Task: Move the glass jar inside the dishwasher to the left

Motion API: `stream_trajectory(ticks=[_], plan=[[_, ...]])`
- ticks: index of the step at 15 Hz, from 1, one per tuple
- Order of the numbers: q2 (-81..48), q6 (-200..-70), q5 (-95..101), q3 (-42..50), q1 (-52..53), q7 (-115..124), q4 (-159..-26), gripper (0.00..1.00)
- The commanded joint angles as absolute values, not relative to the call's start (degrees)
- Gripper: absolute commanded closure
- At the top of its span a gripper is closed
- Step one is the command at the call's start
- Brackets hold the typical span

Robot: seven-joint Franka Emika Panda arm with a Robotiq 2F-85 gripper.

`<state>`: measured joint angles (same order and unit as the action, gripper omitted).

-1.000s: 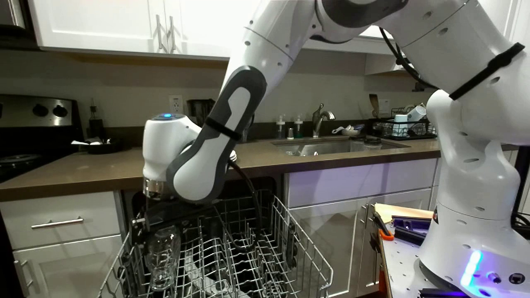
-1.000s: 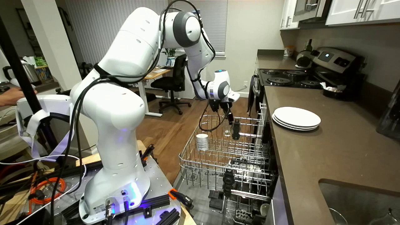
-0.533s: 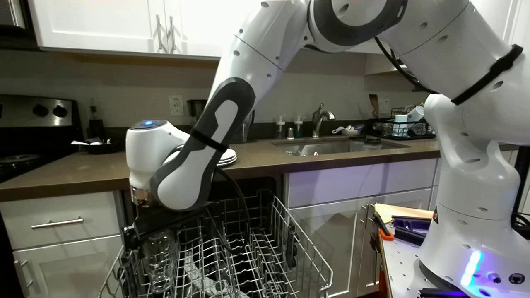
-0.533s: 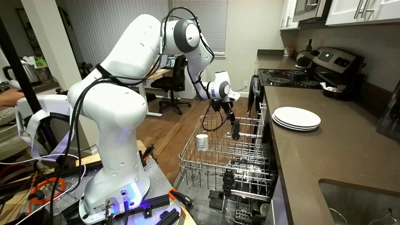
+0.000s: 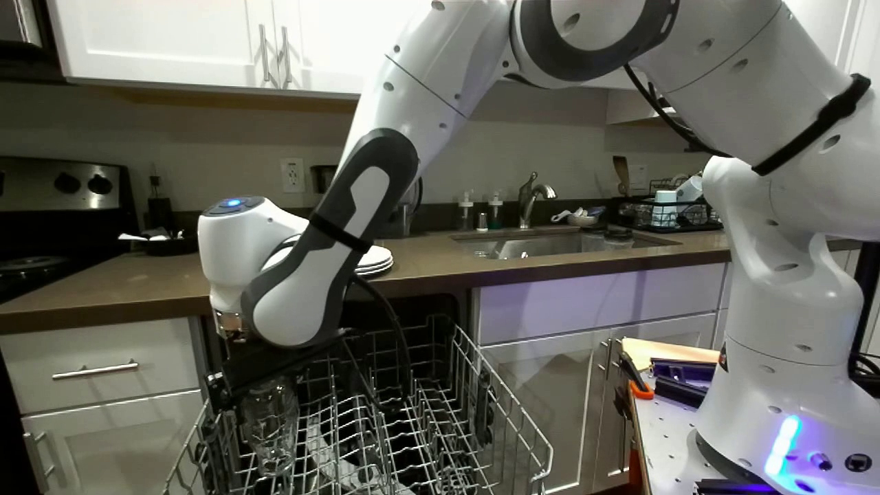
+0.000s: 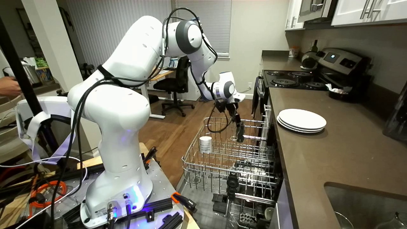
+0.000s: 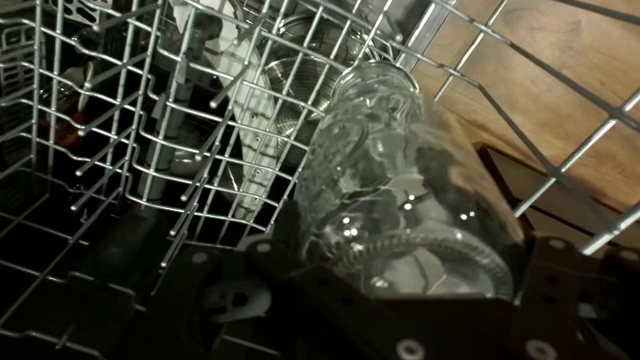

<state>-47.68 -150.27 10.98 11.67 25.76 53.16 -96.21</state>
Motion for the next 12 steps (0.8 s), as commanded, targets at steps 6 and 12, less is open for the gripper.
stream_trajectory(ticks=[6,12], plan=[[-49.77,-145.96,10.12,10.15,23.41,52.45,-94.13,0.38],[-53.54,-146.28,8.49,8.71,22.08,52.34,-92.36,0.38]])
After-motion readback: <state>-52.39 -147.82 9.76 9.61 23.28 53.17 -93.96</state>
